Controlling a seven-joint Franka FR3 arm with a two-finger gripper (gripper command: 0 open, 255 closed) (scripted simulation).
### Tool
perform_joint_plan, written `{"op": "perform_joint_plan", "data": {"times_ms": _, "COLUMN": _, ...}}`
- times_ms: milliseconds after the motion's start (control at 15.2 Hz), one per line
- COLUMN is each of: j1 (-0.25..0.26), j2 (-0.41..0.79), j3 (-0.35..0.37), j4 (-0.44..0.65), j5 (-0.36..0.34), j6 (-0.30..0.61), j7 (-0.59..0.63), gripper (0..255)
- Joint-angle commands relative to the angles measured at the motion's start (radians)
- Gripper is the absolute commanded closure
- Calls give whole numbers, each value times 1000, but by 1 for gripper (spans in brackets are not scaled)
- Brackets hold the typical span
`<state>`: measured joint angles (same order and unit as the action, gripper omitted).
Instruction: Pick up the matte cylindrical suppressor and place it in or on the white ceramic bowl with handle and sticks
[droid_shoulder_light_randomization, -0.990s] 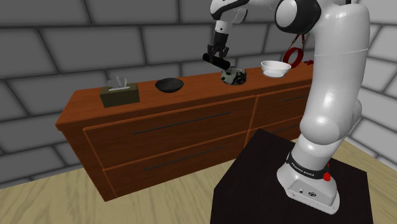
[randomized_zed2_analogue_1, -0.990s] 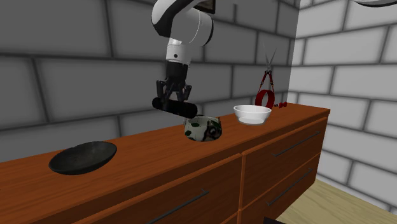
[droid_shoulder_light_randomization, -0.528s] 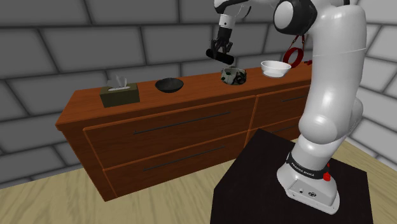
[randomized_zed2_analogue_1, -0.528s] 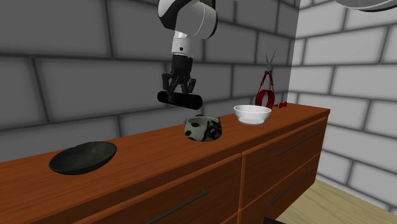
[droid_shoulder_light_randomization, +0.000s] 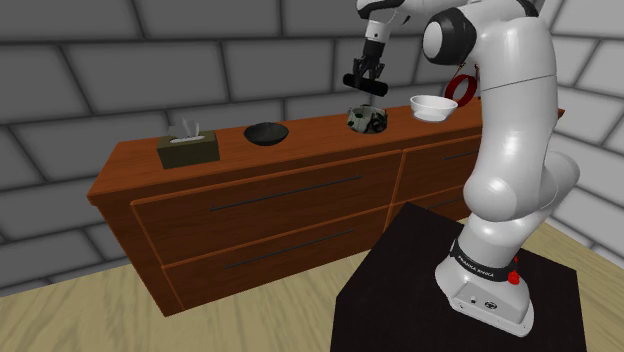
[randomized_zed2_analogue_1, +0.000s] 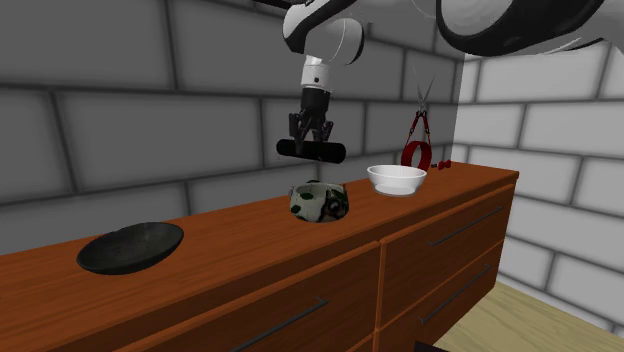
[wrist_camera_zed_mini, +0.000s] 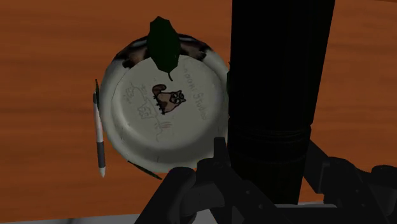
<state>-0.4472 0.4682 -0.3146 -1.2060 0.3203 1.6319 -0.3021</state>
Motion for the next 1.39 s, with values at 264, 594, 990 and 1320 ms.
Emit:
{"op": "perform_joint_plan", "data": {"times_ms": 264, "j1": -62, "j2": 67, "j3": -8, "j4": 68, "j5": 21, "j6": -14, "j7": -61, "gripper": 255}}
{"op": "perform_joint_plan", "data": {"times_ms": 594, "j1": -50, "j2": 57, "j3": -8, "j4": -15, "j5": 21, "j6": 57, "j7": -75, "gripper": 255}}
{"op": "perform_joint_plan", "data": {"times_ms": 990, "j1": -41, "j2": 57, "j3": -6, "j4": -97, "j5": 25, "j6": 135, "j7": -92, "gripper": 255}}
{"op": "perform_joint_plan", "data": {"times_ms": 1320, "j1": -41, "j2": 57, "j3": -6, "j4": -100, "j5": 25, "j6": 139, "j7": -93, "gripper": 255}}
